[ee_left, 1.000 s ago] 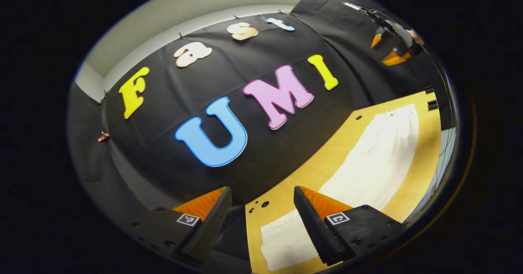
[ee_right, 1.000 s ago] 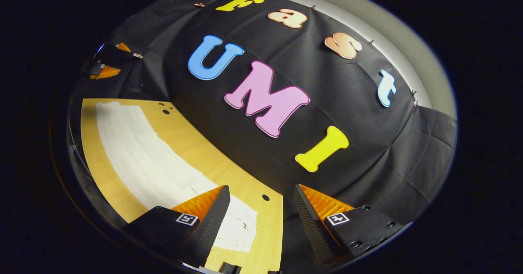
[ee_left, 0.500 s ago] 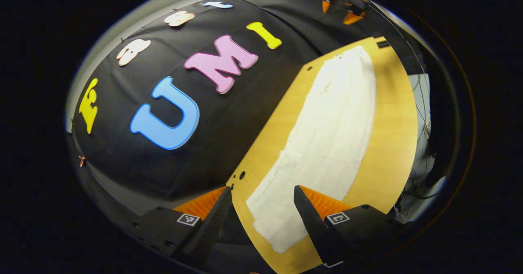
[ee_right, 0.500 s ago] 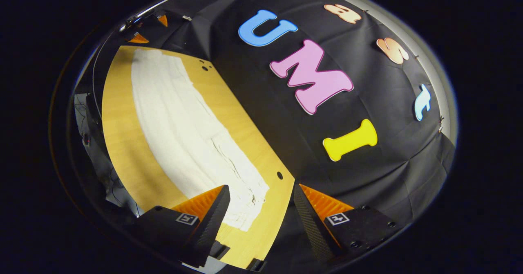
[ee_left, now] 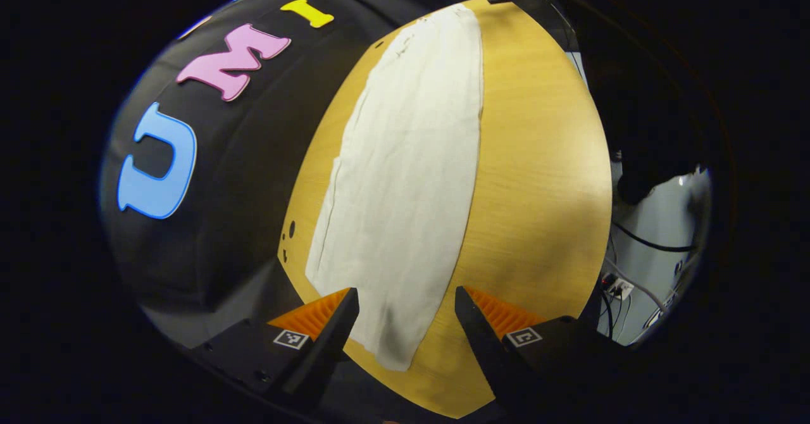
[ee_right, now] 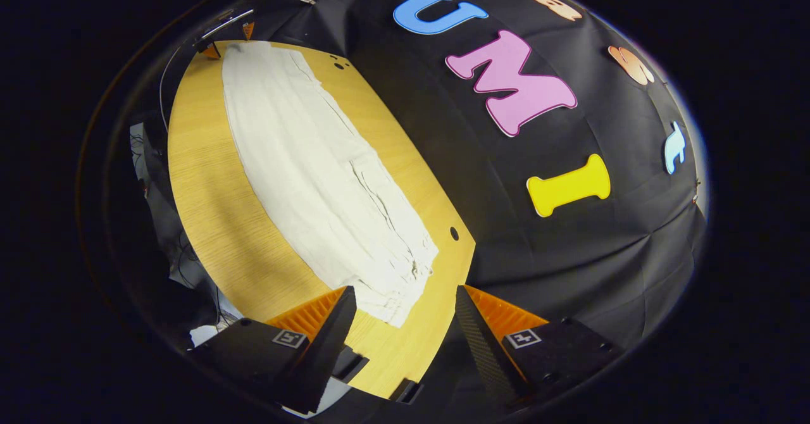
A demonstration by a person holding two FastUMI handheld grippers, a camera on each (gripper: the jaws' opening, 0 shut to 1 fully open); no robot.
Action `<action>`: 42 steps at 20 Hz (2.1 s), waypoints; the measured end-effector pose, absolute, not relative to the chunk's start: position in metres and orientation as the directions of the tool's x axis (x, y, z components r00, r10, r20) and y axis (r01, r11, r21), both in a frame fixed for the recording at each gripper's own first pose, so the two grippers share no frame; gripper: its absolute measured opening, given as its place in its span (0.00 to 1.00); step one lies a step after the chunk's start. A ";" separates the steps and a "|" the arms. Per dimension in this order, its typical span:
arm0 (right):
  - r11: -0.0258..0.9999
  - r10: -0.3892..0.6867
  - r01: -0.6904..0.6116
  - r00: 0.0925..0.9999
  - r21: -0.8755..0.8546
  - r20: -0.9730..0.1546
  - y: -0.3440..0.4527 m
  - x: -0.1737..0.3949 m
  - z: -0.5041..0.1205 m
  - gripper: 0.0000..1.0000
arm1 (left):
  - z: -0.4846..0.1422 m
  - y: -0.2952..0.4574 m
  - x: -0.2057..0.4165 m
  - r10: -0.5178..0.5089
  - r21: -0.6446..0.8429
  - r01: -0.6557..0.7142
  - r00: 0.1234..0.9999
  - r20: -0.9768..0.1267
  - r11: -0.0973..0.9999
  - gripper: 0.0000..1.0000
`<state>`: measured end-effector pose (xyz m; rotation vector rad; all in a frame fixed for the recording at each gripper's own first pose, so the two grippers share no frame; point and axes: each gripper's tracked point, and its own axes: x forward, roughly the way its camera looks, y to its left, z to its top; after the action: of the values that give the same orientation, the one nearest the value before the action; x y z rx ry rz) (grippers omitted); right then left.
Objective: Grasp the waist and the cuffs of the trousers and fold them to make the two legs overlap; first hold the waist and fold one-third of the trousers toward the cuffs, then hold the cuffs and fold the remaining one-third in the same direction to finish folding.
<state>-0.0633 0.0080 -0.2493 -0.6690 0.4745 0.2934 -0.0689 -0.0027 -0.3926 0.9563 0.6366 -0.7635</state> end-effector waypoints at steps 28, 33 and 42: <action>0.525 0.186 -0.635 0.736 -0.567 -0.651 -0.020 0.003 -0.398 0.96 | -0.440 0.002 -0.001 -0.030 0.540 0.821 0.554 -0.832 0.182 0.06; 0.426 0.228 -0.677 0.722 -0.600 -0.653 -0.006 0.017 -0.412 0.93 | -0.441 0.002 -0.001 -0.036 0.539 0.822 0.554 -0.832 0.186 0.06; 0.359 0.217 -0.743 0.654 -0.564 -0.724 0.003 0.039 -0.439 0.11 | -0.442 0.003 -0.002 -0.038 0.539 0.808 0.562 -0.826 0.236 0.05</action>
<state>0.0386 0.0028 -0.4388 -1.0257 0.6007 0.6695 -0.0020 0.0028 -0.4417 1.2005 0.7952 -0.6730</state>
